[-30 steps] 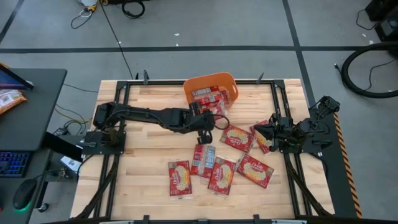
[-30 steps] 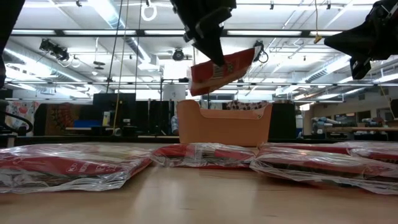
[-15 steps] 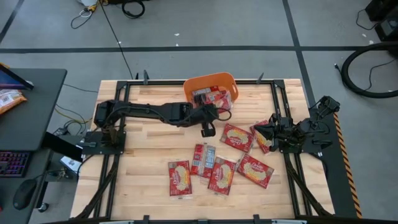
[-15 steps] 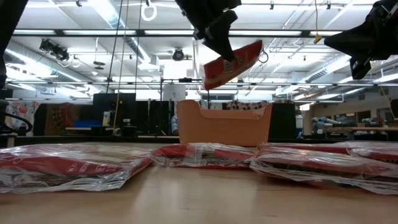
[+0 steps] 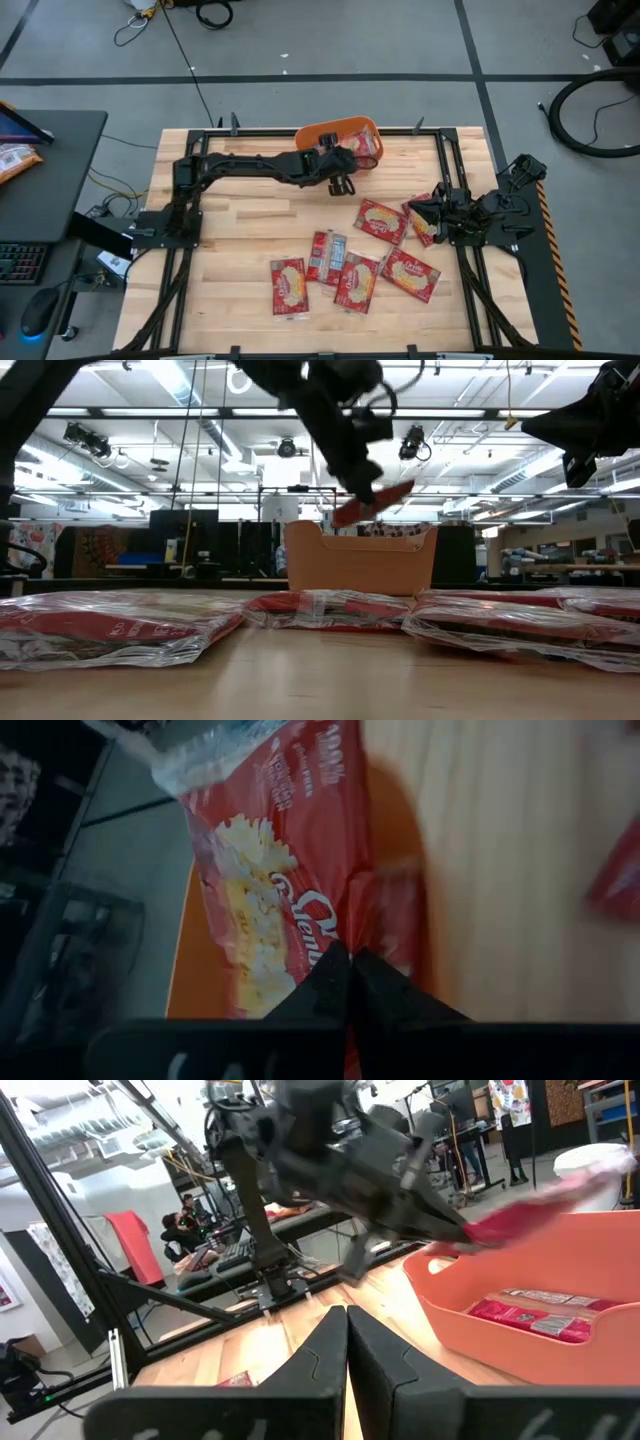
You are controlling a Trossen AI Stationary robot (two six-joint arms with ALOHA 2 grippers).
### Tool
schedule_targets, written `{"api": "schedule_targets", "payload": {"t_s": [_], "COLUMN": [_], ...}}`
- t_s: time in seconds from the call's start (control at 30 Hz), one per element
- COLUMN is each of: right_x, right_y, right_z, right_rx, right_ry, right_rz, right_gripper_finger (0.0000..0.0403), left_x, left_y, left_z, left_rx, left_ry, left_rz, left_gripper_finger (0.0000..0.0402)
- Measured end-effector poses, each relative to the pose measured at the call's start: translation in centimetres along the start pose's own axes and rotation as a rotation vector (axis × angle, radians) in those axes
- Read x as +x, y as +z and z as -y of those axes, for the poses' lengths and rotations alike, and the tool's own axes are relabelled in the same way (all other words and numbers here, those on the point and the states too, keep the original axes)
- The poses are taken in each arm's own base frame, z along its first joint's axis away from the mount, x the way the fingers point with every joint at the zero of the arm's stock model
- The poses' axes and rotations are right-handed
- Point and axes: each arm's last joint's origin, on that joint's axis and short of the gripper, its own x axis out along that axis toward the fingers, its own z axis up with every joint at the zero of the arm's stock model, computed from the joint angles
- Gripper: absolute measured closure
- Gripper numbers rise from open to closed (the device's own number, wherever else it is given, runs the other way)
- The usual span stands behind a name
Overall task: Sort popcorn bags into baskets
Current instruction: Stack the popcorn bag on top of the stacked popcorn bag into the bin
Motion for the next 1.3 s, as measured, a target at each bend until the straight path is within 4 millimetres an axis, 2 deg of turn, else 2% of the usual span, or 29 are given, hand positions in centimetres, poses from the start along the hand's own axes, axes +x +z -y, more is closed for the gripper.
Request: {"api": "schedule_targets", "payload": {"t_s": [0.17, 0.3, 0.63, 0.83, 1.03, 1.17, 1.3], "right_x": [0.0, 0.0, 0.0, 0.0, 0.0, 0.0, 0.0], "right_y": [0.0, 0.0, 0.1, 0.1, 0.1, 0.1, 0.1], "right_z": [0.0, 0.0, 0.0, 0.0, 0.0, 0.0, 0.0], "right_rx": [0.000, 0.003, 0.005, 0.005, 0.005, 0.005, 0.005], "right_ry": [0.001, 0.001, 0.001, 0.001, 0.001, 0.001, 0.001], "right_rz": [0.000, 0.002, 0.004, 0.004, 0.004, 0.004, 0.004], "right_gripper_finger": [0.0386, 0.0386, 0.0386, 0.0386, 0.0386, 0.0386, 0.0386], "left_x": [3.6, 5.4, 5.2, 3.5, -0.7, -3.9, -6.5], "left_y": [-2.2, -3.4, -3.2, -1.6, 2.0, 4.0, 4.3], "left_z": [-0.6, -0.8, -0.4, 0.5, 1.5, 4.5, 7.9], "left_rx": [0.024, 0.020, 0.010, 0.081, 0.085, 0.107, 0.170], "left_ry": [0.014, 0.019, 0.021, 0.040, -0.164, -0.297, -0.408], "left_rz": [-0.093, -0.140, -0.138, -0.164, -0.123, -0.039, -0.032], "left_gripper_finger": [0.0392, 0.0376, 0.0337, 0.0294, 0.0281, 0.0281, 0.0281]}}
